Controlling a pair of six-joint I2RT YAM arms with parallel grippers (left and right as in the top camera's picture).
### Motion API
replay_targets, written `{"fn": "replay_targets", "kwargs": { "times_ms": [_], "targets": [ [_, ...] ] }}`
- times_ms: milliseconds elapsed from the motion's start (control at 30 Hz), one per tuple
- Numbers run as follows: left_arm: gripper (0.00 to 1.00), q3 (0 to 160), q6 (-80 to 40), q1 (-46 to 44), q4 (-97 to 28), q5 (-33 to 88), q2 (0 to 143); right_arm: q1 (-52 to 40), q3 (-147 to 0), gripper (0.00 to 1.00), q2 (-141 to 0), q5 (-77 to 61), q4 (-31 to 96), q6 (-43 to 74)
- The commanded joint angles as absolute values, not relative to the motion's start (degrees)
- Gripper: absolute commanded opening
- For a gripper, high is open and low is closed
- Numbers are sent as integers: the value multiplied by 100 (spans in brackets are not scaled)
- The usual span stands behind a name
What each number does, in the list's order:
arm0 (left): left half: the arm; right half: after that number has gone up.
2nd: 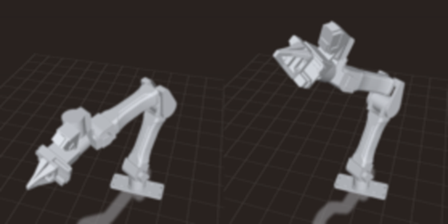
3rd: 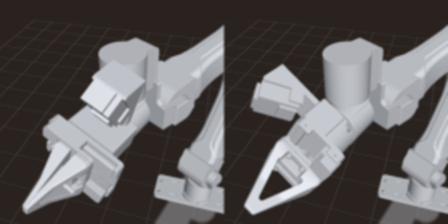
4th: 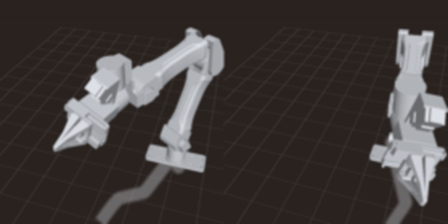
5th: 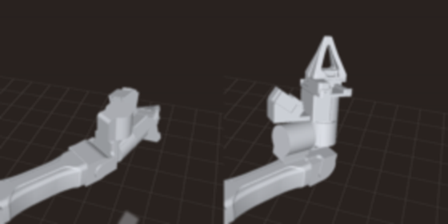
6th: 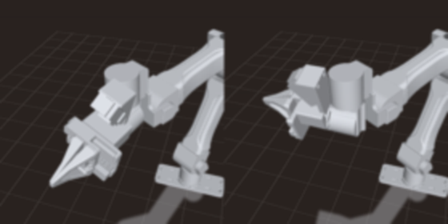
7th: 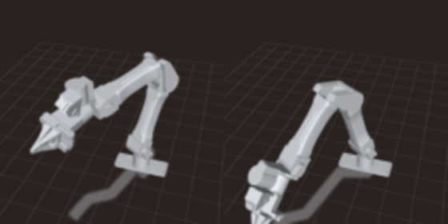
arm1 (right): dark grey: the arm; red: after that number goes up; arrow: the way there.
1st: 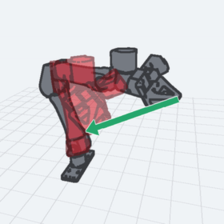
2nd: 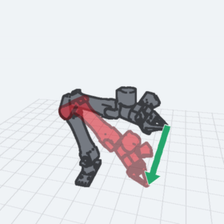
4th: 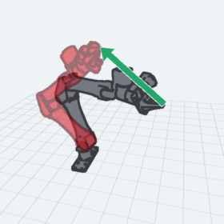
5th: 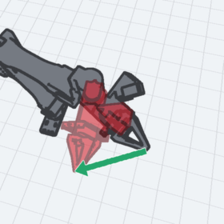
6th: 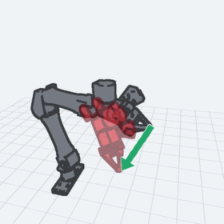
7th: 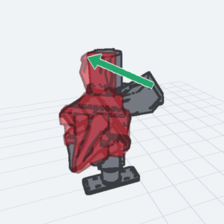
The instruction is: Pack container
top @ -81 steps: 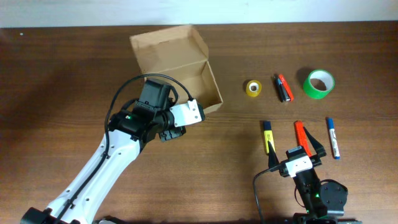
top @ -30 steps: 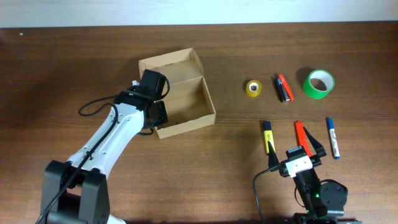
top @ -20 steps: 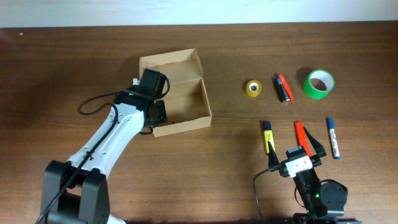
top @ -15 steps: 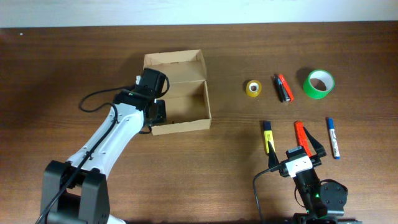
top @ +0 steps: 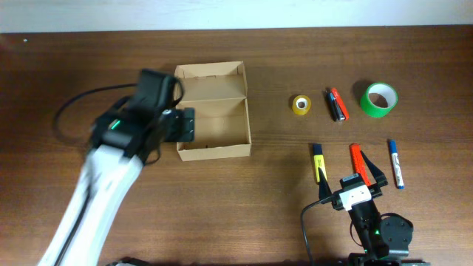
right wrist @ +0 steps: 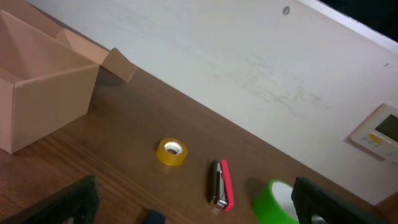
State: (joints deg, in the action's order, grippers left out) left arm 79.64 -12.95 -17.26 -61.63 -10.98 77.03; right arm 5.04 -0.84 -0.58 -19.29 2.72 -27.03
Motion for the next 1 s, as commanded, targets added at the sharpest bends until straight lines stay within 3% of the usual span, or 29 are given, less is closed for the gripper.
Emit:
{"fn": "replay_targets", "kwargs": {
  "times_ms": [0, 200, 700, 800, 867, 967],
  "targets": [
    [100, 8003, -829, -1708, -6600, -1063, 6919, 489, -30, 99, -14, -1879, 274, -2676],
    [100, 8003, -143, -1708, -8016, -515, 5247, 489, -30, 99, -14, -1879, 274, -2676],
    [100, 8003, -123, -1708, -8128, -519, 5205, 489, -30, 99, -14, -1872, 222, -2679],
    [100, 8003, -123, -1708, -8128, -517, 5203, 484, -30, 99, -14, -2777, 143, -2530],
    [100, 8003, -123, -1708, -8128, -519, 5205, 486, -32, 99, -14, -2989, 60, -941],
    [100, 8003, -123, -1708, -8128, -517, 5205, 489, -32, 99, -14, -2355, 130, 3015]
  ]
}}
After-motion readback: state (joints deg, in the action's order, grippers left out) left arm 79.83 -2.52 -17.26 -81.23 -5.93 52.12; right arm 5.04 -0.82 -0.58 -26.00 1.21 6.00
